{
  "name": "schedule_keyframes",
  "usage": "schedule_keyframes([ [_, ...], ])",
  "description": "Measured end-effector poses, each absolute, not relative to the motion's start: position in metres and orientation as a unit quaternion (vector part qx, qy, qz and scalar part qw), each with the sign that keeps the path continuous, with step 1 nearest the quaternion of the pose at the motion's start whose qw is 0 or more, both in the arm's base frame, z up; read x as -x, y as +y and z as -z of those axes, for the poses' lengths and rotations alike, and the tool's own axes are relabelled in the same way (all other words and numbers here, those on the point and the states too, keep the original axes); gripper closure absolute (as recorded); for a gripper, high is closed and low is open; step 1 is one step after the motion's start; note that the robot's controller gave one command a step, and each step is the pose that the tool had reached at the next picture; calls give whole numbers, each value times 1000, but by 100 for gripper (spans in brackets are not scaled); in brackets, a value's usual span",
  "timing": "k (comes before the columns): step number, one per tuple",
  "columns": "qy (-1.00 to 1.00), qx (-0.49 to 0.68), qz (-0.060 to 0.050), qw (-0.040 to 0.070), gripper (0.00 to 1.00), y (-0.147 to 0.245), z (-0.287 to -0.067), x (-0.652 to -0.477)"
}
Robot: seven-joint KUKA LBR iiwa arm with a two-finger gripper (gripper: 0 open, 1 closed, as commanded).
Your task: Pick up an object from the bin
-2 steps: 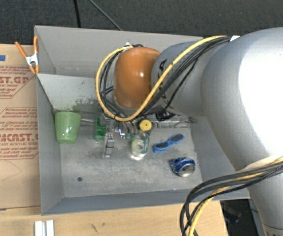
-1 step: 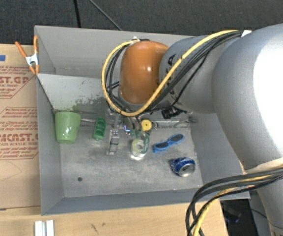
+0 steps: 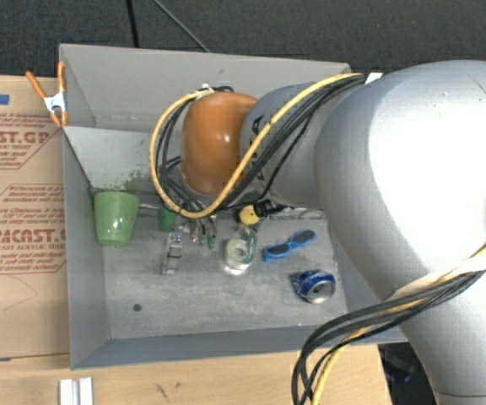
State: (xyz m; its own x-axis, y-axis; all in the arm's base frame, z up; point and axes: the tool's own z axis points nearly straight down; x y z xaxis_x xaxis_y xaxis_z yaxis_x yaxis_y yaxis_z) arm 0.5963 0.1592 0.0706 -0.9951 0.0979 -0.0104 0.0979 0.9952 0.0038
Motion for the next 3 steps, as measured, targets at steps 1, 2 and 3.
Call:
schedule_keyframes([
  [1, 999, -49, -2, 6, 0, 160, -70, -596],
  [2, 999, -49, -3, 6, 100, 160, -70, -596],
  [3, 999, -49, -2, 5, 100, 161, -169, -599],
])
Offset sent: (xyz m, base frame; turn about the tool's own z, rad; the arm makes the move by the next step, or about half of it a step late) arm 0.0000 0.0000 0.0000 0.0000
